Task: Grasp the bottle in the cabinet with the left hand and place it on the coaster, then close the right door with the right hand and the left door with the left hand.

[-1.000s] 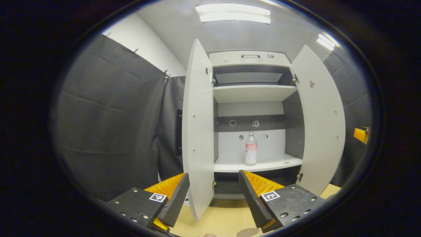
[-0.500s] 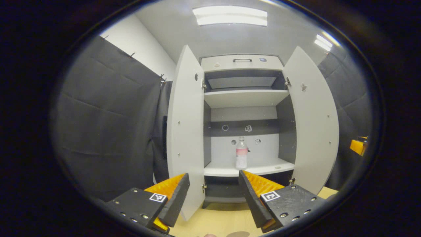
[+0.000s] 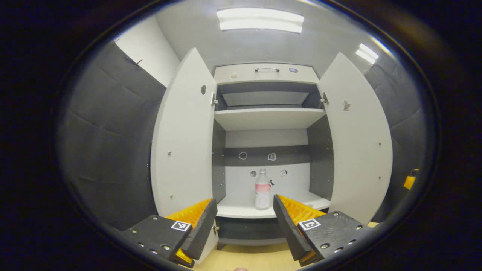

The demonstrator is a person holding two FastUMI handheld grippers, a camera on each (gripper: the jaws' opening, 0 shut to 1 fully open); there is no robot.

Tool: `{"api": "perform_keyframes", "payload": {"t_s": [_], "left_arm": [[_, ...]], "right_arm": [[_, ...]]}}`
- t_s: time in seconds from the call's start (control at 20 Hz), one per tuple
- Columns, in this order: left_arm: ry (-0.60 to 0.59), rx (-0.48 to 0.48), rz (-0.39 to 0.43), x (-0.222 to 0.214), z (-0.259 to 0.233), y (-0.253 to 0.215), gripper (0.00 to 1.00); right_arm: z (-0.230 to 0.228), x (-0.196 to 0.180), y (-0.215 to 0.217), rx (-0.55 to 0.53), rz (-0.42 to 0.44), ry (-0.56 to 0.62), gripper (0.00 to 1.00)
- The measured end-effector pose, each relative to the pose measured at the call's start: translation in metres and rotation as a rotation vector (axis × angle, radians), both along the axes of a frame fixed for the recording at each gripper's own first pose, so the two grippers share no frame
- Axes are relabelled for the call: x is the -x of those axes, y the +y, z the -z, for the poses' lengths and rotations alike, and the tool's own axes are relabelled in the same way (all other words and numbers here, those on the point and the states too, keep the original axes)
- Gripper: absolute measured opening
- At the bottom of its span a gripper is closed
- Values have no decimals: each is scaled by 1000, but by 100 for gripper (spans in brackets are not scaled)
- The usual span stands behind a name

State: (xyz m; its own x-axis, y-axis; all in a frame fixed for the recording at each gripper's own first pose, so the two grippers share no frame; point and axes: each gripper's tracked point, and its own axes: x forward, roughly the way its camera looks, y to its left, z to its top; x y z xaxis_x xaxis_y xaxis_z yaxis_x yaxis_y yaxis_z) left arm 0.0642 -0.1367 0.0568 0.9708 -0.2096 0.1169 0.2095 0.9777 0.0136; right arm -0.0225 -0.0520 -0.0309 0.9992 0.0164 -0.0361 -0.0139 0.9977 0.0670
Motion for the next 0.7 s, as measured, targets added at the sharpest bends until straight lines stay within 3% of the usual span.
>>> {"api": "perform_keyframes", "payload": {"t_s": [0.05, 0.15, 0.2, 0.7], "left_arm": [[-1, 3, 16, -10, -2, -5, 95], [-2, 20, 46, -31, -4, -15, 95], [1, 29, 62, -39, -3, -20, 88], [26, 57, 165, -136, 9, -59, 88]], "right_arm": [[-1, -2, 1, 0, 6, -4, 99], [-1, -7, 0, 11, 21, -8, 98], [-1, -9, 0, 17, 31, -7, 97], [4, -22, -7, 40, 146, 4, 97]]}}
